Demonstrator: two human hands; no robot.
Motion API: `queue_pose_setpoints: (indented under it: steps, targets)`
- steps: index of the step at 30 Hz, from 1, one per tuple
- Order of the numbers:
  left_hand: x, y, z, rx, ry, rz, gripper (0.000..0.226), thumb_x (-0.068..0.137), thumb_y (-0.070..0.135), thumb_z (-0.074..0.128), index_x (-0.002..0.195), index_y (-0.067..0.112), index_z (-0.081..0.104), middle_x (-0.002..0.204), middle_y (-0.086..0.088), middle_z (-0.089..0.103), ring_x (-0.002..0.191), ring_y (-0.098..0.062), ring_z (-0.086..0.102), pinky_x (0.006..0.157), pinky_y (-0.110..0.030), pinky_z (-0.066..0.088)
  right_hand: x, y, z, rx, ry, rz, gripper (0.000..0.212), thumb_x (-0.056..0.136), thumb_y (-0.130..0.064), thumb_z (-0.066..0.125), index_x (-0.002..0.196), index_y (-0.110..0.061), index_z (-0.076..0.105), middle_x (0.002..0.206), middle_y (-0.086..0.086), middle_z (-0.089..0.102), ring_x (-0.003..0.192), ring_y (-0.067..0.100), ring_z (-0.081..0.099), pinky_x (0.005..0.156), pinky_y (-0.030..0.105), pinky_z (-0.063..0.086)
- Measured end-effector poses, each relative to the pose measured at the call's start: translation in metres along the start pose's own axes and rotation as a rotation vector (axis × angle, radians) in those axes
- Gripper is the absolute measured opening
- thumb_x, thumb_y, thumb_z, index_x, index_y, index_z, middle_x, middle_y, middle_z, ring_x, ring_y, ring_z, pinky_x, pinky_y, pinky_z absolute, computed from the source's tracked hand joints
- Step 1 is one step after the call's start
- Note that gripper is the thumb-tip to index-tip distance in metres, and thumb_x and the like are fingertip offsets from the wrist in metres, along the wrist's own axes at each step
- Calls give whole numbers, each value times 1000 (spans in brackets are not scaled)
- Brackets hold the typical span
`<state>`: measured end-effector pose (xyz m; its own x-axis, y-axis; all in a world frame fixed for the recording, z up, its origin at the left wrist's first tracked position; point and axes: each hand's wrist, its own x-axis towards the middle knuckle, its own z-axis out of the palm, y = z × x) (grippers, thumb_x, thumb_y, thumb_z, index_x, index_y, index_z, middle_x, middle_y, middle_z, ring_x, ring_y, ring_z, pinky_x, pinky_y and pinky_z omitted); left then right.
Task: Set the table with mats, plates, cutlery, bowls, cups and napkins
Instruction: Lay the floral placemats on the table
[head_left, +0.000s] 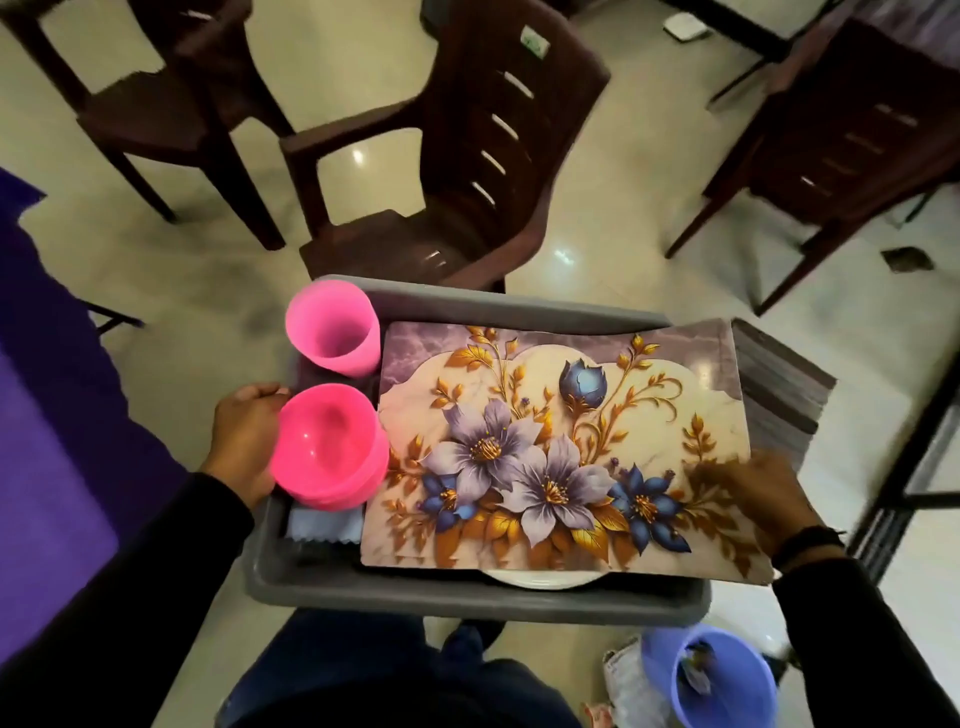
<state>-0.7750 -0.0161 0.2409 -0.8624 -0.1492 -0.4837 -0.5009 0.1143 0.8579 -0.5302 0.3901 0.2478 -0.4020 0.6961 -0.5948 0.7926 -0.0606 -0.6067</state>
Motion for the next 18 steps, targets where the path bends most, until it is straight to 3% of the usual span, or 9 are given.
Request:
queue_pose_setpoints:
  steps: [3,6,11,15,18]
  targets:
    - [23,12,-7,-49,58,-19,16,96,-7,55,96,8,60,80,-5,56,68,-17,51,64,-28,45,24,-45,16,-48,-37,-63,9,82,-1,73,83,-9,69,78,9,71,72,24,67,65,32,53]
    - [53,25,-15,-88,70,-37,22,96,-6,55,88,14,59,82,-5,57,70,-18,52,69,-31,46,47,-85,38,-95,-64,-80,10,80,-6,75,87,-11,71,82,12,74,78,30,70,78,43,58]
    - [106,66,-26,-106,123,-21,25,95,-7,54,84,14,61,79,-5,56,69,-18,51,68,-31,46,73,-161,80,-110,-75,-115,13,79,-4,75,89,-10,70,84,12,74,81,31,71,79,45,58]
    - [153,104,-33,-108,156,16,25,97,-5,53,85,16,61,78,-5,57,68,-16,52,63,-27,46,90,-225,111,-120,-79,-146,12,80,-3,74,86,-11,68,86,14,72,81,30,69,68,36,55]
    - [188,129,-35,-112,164,35,27,96,-5,52,83,17,61,61,6,65,54,-7,57,57,-23,48,102,-275,134,-107,-84,-202,19,82,2,69,77,-15,64,81,10,69,75,23,65,61,30,50]
